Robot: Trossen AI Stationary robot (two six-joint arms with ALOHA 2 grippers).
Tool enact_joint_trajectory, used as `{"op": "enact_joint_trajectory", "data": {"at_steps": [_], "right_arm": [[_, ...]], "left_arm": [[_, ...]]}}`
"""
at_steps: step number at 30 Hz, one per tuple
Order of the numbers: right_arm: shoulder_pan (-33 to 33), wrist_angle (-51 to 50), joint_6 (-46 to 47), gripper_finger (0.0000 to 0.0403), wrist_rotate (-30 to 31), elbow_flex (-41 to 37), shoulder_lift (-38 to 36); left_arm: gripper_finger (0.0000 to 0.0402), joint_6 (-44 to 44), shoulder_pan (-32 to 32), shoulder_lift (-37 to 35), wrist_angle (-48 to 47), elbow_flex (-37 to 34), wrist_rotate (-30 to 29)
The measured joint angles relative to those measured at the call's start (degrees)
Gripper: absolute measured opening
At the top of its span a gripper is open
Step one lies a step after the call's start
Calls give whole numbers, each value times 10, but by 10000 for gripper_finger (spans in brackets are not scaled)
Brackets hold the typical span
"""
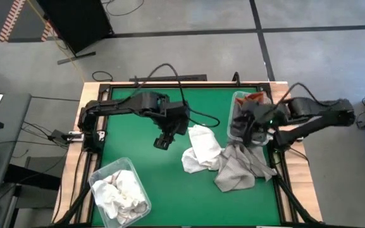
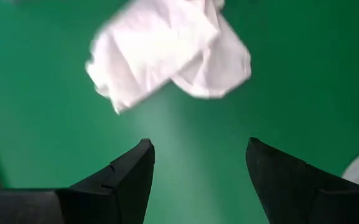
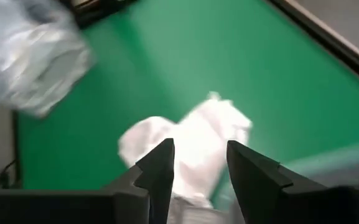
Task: Sort towels by color in basket
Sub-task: Put the white microfiber towel into the bottom transparent bin
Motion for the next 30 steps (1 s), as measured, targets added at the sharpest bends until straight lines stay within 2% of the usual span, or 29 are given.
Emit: {"op": "enact_joint_trajectory", "data": {"at_steps": [5,8,13,17,25,30], "right_arm": [[77,47,-35,182,9,0,58],[108,51,-49,208,21,0,108],[127,45,-50,267,26,0,198],[127,43,-48,293,26,0,264],[128,33,-45,303,28,0,362],[145,33,-19,304,29,0,379]], "left_arm": [[241,-2,-2,0,18,-81,14],[241,-2,-10,0,50,-136,41],[241,7,-33,0,119,-220,81],[241,5,-53,0,177,-280,95],[241,0,-99,0,305,-375,96],[241,-11,-113,0,455,-427,88]]}}
